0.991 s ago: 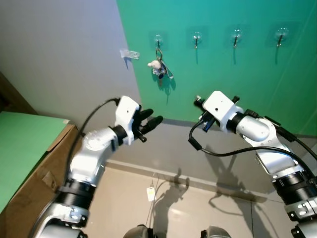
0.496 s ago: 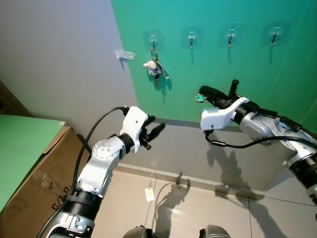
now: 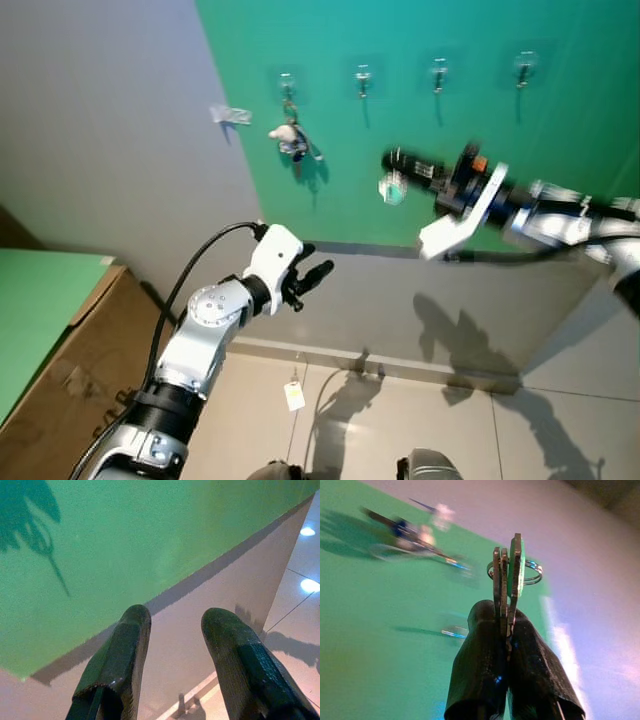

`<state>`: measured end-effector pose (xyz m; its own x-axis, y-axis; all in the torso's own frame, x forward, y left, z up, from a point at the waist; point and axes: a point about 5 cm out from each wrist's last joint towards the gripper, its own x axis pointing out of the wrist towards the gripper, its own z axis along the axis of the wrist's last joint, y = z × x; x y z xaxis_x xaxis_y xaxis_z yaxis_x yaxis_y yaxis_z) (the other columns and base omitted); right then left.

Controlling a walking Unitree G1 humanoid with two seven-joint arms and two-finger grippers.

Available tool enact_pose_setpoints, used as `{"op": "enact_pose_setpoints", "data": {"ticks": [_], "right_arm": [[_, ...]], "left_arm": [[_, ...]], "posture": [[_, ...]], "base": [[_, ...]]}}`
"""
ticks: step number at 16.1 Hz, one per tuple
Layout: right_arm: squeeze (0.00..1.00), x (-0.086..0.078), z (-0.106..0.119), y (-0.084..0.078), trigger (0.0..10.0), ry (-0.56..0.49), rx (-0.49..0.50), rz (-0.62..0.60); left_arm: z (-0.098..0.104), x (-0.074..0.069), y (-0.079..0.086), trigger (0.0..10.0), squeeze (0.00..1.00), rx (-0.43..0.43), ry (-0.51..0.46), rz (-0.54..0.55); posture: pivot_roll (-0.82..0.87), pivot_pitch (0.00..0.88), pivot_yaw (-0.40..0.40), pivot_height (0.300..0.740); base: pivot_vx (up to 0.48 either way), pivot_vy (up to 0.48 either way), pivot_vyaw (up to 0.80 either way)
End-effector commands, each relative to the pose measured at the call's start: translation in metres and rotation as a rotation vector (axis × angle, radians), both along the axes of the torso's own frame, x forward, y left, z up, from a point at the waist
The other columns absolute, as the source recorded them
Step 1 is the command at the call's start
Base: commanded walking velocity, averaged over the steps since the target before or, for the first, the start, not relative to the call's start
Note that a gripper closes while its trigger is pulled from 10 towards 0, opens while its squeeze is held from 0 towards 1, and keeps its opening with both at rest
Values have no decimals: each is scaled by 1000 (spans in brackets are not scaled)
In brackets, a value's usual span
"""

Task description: Hang keys on a hook

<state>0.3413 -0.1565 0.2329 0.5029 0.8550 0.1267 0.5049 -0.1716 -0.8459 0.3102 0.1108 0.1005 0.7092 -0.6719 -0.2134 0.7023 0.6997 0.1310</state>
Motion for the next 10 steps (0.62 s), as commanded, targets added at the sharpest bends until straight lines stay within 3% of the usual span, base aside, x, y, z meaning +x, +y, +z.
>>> {"op": "enact_pose_setpoints", "data": {"ticks": [1, 2, 3, 5, 7, 10], "right_arm": [[0, -1, 14, 6, 0, -68, 35, 47], [0, -7, 22, 14, 0, -92, 81, 116], [0, -13, 12, 23, 0, -54, 30, 178], [0, 1, 19, 5, 0, -64, 81, 84], [0, -3, 7, 15, 0, -10, 71, 137], [0, -10, -12, 32, 0, 78, 94, 189]], "left_arm": [[4, 4, 2, 10000, 0, 34, -23, -6], [4, 5, 3, 10000, 0, 33, -26, -2], [4, 5, 2, 10000, 0, 33, -27, -3], [4, 6, 2, 10000, 0, 37, -29, -5], [5, 7, 3, 10000, 0, 28, -22, -4], [16, 4, -4, 10000, 0, -108, 56, -85]], "posture": [[-219, 25, 139, 717], [-219, 25, 141, 717], [-219, 27, 140, 717], [-215, 26, 135, 717], [-218, 25, 132, 717], [-219, 20, 135, 717]], "base": [[0, 0, 0], [0, 0, 0], [0, 0, 0], [0, 0, 0], [0, 0, 0], [0, 0, 0]]}}
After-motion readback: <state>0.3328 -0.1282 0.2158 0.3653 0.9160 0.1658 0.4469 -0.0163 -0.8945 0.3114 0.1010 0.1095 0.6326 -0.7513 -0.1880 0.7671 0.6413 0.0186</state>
